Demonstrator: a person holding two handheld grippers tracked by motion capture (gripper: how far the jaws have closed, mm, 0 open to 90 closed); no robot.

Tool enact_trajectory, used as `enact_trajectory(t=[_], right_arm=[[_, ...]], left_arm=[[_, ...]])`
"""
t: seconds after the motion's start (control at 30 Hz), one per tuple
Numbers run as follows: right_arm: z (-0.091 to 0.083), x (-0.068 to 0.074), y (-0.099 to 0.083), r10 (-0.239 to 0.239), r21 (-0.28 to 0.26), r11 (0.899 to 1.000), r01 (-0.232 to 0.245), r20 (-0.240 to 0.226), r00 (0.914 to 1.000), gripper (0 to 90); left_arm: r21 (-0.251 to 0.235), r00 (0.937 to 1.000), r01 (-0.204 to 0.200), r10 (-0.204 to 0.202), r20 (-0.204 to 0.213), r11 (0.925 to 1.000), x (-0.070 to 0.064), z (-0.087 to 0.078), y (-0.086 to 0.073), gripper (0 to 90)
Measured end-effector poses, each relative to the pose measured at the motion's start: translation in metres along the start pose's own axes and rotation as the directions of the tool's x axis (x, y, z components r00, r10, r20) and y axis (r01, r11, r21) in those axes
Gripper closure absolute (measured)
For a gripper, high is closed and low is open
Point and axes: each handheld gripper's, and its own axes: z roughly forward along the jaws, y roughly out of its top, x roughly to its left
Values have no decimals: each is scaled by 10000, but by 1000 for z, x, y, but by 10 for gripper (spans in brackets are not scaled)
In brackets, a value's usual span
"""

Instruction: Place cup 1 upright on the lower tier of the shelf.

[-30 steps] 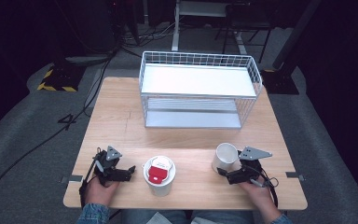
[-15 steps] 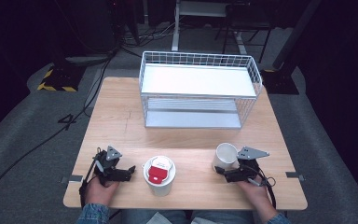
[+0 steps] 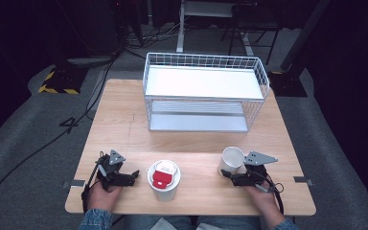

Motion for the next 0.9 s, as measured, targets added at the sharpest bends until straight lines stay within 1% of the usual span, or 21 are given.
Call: enact_trajectory(t=[0.37, 0.53, 0.6, 0.9], right_arm=[[1, 0, 0, -110, -37, 9999, 110, 52, 9999, 229], [0, 2, 2, -199, 152, 9997, 196, 162, 9997, 230], [0, 4, 4, -365, 256, 9990, 359, 248, 9990, 230], [0, 7, 17, -617, 300, 9977, 610, 209, 9979, 230]], left_arm=[[3, 10000, -15, 15, 0, 10000, 0, 0, 0, 48], [5, 10000, -12, 12, 0, 10000, 0, 0, 0, 48], [2, 10000, -12, 12, 1, 10000, 0, 0, 0, 48], [7, 10000, -20, 20, 2, 10000, 0, 0, 0, 48]])
